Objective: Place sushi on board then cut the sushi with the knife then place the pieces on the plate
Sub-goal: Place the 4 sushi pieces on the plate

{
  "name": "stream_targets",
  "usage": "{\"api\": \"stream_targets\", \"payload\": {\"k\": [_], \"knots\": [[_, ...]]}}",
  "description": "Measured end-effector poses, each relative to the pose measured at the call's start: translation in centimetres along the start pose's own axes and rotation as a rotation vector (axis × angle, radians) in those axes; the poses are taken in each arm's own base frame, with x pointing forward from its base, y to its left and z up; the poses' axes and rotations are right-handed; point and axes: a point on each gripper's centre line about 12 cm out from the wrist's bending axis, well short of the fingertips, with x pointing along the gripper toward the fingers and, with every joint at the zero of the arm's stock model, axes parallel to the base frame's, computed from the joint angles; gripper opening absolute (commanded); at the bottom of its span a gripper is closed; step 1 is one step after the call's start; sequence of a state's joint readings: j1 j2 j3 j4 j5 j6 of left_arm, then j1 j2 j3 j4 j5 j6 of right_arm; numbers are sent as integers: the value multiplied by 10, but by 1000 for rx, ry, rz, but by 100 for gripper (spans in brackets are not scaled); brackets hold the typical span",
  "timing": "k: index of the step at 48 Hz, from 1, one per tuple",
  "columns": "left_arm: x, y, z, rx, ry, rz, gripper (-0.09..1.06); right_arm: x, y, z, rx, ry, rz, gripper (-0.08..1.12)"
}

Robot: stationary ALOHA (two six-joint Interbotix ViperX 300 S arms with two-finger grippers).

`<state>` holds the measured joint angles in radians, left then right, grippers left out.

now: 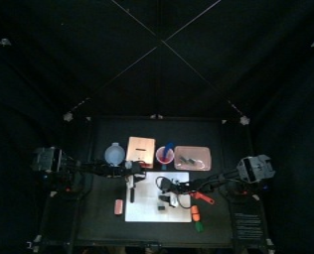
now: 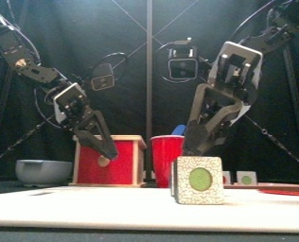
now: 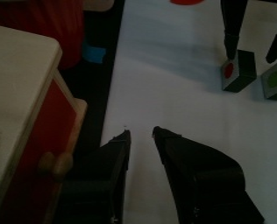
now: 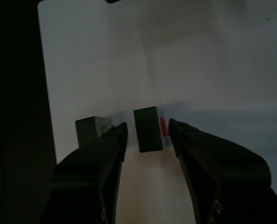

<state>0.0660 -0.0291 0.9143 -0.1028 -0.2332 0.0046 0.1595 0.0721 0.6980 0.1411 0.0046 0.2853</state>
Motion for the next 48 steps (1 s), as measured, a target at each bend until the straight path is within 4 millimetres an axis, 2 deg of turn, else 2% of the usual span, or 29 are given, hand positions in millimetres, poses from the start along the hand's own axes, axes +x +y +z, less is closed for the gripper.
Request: {"api": "stream_targets", "payload": {"k": [7,16,25,32,39,48], "knots": [[0,0,0,0,0,0,70,11,-2,-5,0,27,-11,79],[0,0,0,0,0,0,70,22,-4,-13,-14,72,-27,73],[0,0,0,0,2,0,70,17,-6,-11,-13,74,-30,62],[0,0,0,0,2,0,70,-14,-12,1,5,22,-28,62],[0,0,1,0,-2,0,70,-65,-47,10,84,-35,-83,62],[0,0,2,0,-3,0,70,-120,-103,0,165,-66,-220,62]]}}
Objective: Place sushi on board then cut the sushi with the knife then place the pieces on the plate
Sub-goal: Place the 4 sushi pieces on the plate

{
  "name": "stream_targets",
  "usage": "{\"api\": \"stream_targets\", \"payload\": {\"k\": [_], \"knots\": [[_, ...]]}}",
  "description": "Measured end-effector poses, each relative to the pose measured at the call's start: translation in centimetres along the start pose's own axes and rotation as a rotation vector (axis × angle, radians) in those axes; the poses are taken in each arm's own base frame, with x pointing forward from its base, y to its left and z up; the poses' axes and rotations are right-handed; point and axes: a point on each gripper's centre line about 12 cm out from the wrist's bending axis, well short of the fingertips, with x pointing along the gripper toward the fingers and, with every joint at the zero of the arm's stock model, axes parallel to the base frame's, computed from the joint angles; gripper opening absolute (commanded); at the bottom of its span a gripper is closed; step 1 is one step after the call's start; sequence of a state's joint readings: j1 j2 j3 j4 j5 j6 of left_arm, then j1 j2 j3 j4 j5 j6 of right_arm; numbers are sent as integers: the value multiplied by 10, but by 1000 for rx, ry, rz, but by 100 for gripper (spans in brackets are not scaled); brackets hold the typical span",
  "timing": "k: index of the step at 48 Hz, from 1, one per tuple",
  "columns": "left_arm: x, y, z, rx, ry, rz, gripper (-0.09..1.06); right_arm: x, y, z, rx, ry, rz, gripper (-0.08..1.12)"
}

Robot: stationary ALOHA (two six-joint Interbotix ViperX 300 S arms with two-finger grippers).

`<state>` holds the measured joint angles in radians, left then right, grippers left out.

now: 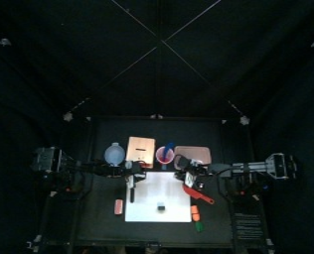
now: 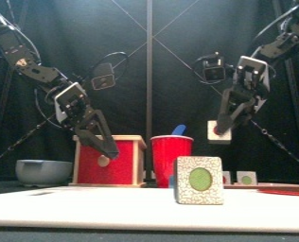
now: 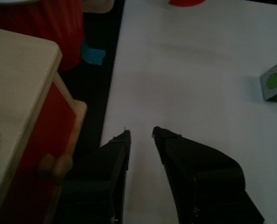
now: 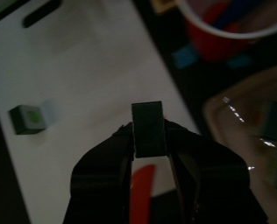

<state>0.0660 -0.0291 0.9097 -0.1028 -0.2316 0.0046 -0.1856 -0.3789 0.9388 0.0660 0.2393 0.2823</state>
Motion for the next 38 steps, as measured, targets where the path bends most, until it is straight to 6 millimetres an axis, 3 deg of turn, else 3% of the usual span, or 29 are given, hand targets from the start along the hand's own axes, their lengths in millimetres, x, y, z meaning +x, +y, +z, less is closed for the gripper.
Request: {"api": "stream_targets", "payload": {"k": [9,17,38], "knots": [[0,0,0,0,-2,0,70,-29,-61,-8,61,5,-181,62],[0,1,0,-1,-2,1,70,-37,-92,-6,106,7,-281,62],[1,0,4,0,-11,0,70,10,-132,-27,136,94,-347,65]]}}
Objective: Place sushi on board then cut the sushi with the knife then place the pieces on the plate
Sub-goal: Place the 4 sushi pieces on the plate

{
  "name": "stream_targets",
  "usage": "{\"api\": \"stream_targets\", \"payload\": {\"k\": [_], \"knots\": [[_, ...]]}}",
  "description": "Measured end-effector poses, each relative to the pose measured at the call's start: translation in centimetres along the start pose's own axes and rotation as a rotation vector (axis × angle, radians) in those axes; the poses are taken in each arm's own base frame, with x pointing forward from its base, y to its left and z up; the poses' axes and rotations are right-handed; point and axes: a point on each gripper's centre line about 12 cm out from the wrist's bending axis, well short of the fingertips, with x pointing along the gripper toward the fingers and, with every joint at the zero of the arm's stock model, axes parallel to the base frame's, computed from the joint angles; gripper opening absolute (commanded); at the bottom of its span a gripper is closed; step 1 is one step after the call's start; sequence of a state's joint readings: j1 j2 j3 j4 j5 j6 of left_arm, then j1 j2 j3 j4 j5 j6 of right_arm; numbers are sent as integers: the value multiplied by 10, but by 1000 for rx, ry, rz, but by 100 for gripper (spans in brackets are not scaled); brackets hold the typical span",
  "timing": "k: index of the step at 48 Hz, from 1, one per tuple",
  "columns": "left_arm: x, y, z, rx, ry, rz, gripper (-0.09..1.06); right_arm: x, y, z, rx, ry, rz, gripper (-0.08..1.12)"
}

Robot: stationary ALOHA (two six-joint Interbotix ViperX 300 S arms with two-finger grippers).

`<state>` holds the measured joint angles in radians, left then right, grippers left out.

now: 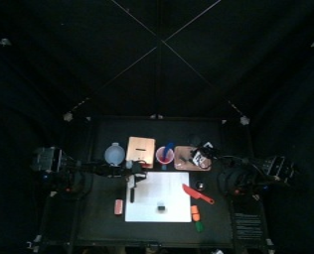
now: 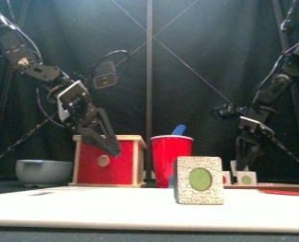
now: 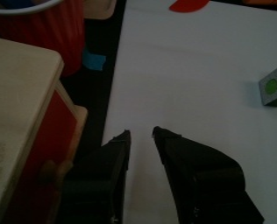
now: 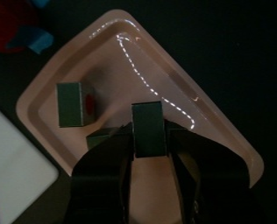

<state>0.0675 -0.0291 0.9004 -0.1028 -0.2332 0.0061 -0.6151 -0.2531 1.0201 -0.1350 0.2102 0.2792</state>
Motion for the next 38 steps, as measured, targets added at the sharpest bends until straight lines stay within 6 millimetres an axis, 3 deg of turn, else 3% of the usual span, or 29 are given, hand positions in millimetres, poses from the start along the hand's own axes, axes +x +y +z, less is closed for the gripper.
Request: {"api": "stream_targets", "payload": {"k": [7,15,26,30,38], "knots": [[0,0,1,-2,-2,1,70,17,-9,-6,28,34,-17,73],[0,0,1,0,-2,0,70,19,-12,-4,35,30,-24,79],[0,0,0,-2,0,1,70,-3,-6,18,23,-24,-19,79],[0,0,0,-2,0,0,70,-19,9,25,2,-61,18,79],[0,0,0,-9,0,2,70,-55,79,26,-131,-136,211,79]]}}
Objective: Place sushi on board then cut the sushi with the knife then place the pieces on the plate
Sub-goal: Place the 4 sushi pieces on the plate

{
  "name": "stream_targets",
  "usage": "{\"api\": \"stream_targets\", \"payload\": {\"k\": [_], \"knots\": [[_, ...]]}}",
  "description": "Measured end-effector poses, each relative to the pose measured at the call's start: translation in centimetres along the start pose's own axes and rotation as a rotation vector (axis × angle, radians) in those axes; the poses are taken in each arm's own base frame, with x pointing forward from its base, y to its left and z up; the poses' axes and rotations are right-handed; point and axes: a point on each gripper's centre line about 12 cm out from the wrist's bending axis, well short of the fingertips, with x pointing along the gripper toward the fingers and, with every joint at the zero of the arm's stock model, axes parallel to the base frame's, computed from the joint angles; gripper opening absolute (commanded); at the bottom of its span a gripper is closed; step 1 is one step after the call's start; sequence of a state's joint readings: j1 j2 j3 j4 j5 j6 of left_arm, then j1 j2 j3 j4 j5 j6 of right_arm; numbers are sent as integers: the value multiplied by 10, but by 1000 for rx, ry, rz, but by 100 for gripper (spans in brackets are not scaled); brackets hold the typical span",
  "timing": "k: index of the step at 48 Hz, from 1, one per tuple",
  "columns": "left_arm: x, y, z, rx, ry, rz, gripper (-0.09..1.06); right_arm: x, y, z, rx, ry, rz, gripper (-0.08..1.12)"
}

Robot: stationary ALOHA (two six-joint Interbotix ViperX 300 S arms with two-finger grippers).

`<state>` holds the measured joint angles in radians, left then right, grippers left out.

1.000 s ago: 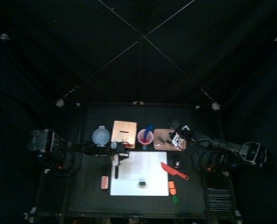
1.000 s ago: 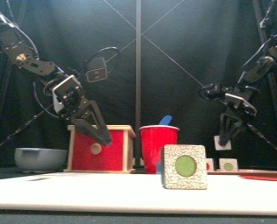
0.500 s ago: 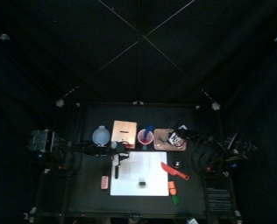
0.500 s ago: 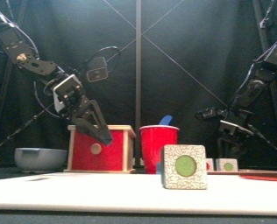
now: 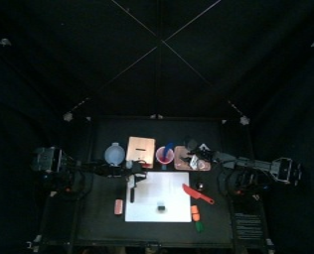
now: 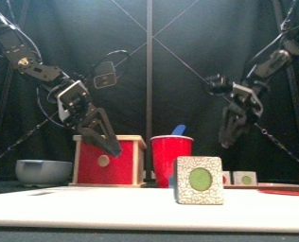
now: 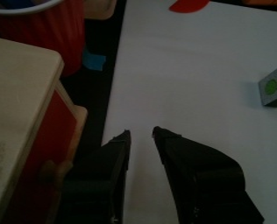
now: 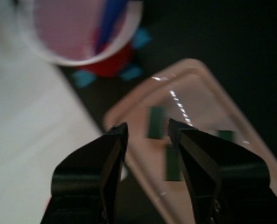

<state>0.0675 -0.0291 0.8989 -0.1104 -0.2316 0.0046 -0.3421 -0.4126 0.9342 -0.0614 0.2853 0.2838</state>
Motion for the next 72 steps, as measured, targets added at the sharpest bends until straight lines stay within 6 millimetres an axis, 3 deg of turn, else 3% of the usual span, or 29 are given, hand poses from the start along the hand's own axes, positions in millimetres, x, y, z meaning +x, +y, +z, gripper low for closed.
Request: {"api": "stream_targets", "payload": {"k": [5,13,23,34,48,63,72], "knots": [[0,0,0,-3,0,1,70,-7,46,-2,-64,-10,131,79],[0,0,0,-4,0,1,70,-10,101,-13,-127,0,283,79],[0,0,1,-5,-3,1,70,11,158,-32,-170,54,391,79],[0,0,2,-9,-6,2,70,42,202,-43,-229,118,418,80],[4,0,-2,-9,11,4,70,66,224,-52,-281,212,392,80],[6,0,-3,-7,14,4,70,85,232,-56,-299,236,379,78],[6,0,-3,-7,14,4,70,94,232,-60,-345,240,364,64]]}}
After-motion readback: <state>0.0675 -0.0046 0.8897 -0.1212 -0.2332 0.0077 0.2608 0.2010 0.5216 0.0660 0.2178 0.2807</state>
